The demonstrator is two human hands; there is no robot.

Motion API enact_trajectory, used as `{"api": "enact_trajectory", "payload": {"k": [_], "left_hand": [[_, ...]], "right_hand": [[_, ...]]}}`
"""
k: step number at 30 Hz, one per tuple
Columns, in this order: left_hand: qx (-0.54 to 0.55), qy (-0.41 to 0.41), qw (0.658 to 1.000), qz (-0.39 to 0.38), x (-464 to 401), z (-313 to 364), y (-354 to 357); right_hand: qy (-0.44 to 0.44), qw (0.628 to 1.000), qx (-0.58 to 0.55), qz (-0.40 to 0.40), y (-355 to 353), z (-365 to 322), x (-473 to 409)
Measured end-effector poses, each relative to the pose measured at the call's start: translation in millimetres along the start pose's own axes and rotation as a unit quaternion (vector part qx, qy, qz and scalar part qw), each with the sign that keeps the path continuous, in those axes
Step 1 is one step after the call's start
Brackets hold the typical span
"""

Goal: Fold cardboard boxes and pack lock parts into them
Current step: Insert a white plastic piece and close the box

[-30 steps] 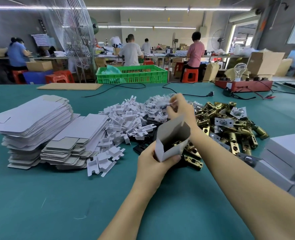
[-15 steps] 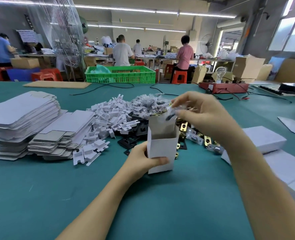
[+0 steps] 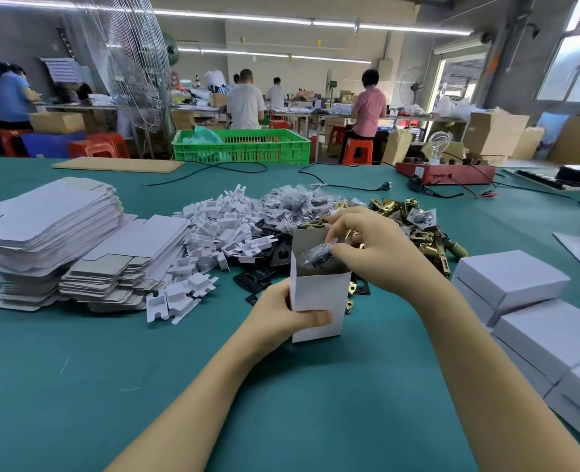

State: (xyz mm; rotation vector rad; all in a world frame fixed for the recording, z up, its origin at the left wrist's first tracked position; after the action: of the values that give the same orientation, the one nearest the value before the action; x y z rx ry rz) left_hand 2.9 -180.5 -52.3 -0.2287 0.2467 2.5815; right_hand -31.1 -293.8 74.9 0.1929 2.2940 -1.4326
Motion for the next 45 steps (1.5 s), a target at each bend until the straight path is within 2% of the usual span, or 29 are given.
{"api": "enact_trajectory", "payload": {"k": [2, 4, 7, 9, 12, 16, 19, 22, 26, 33, 45], "left_hand": [[0.002, 0.001, 1.000, -0.007, -0.6, -1.0, 0.4], [0.004, 0.004, 1.000, -0.015, -0.9, -1.8, 1.4], [0.002, 0.008, 1.000, -0.013, -1.4, -2.0, 0.4], [0.002, 0.008, 1.000, -0.016, -1.9, -2.7, 0.1], [-0.019, 0.009, 1.000, -0.014, -1.4, -1.7, 0.7], [-0.045, 0.017, 0.999, 0.017, 0.9, -0.6, -1.0], [-0.074, 0.035, 0.992, 0.096, 6.2, 3.6, -10.0], [-0.137, 0.090, 0.976, 0.142, 16.1, 16.6, -10.0], [-0.162, 0.152, 0.965, 0.138, 28.3, 25.4, -1.6], [-0.212, 0.192, 0.952, 0.113, 37.7, 30.6, -3.6], [-0.194, 0.199, 0.951, 0.135, 29.4, 33.7, -16.6]], "right_hand": [[-0.021, 0.999, 0.033, -0.003, -0.5, -0.8, -0.5], [-0.054, 0.997, 0.040, -0.039, 7.1, -7.0, 0.1], [-0.071, 0.995, -0.021, -0.067, 17.6, -13.8, 2.1], [-0.034, 0.993, -0.111, -0.016, 11.1, -5.6, 2.3], [0.073, 0.967, -0.240, 0.050, 9.4, 24.8, 10.6], [0.151, 0.938, -0.311, -0.003, 57.9, 47.0, 40.6], [0.162, 0.917, -0.365, 0.022, 74.4, 52.4, 54.5], [0.158, 0.919, -0.357, 0.063, 75.2, 52.6, 57.9], [0.129, 0.936, -0.309, 0.106, 74.7, 50.3, 64.0], [0.072, 0.953, -0.264, 0.130, 72.3, 38.9, 62.5], [0.062, 0.938, -0.306, 0.148, 75.8, 38.1, 59.0]]}}
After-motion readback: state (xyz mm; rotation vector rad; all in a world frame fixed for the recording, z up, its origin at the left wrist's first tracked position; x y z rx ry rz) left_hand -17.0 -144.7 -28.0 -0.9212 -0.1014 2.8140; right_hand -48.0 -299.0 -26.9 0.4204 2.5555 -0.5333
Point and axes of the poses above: each hand's wrist, its own x-axis away from the middle knuckle, its own y-axis out of the palm, z = x × y, the point moved 8 cm from there along -x, towards the middle knuckle, and after that the axes turned 11 degrees about x, right-handed, at the moved point
